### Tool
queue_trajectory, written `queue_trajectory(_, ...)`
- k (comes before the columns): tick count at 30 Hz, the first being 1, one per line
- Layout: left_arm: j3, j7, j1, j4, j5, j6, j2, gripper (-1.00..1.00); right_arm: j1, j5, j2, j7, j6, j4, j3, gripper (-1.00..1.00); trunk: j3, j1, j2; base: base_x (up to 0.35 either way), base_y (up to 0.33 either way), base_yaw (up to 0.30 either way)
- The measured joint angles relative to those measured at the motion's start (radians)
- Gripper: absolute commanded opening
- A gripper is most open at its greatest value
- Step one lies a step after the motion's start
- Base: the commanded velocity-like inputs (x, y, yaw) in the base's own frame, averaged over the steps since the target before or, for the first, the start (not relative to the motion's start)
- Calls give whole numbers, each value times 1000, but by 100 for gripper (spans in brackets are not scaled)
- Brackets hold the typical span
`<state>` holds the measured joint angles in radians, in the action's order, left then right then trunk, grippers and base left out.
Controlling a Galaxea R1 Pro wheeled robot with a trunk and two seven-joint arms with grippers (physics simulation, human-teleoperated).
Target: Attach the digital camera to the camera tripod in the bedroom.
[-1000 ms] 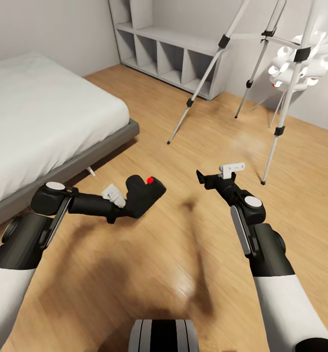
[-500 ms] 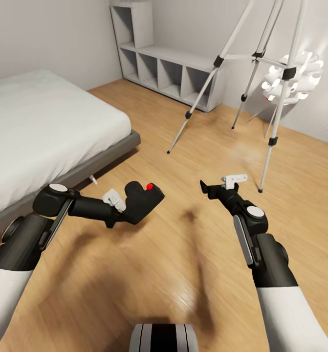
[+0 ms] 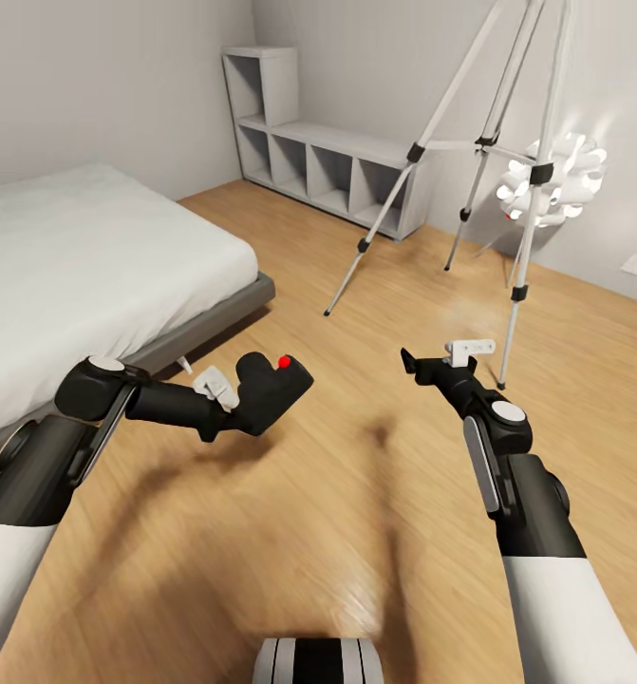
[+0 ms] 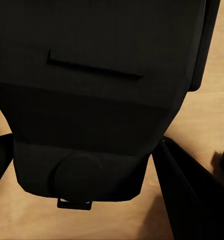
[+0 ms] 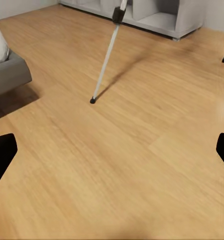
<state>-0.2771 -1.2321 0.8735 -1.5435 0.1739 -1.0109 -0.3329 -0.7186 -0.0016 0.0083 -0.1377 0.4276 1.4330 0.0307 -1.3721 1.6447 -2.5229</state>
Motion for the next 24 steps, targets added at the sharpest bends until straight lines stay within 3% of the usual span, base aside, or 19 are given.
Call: queue_trajectory(24, -6, 1, 0, 1, 0, 2, 5, -100, 0, -1, 0, 0, -1, 0, -1, 100, 93, -11, 6, 0, 0, 0)
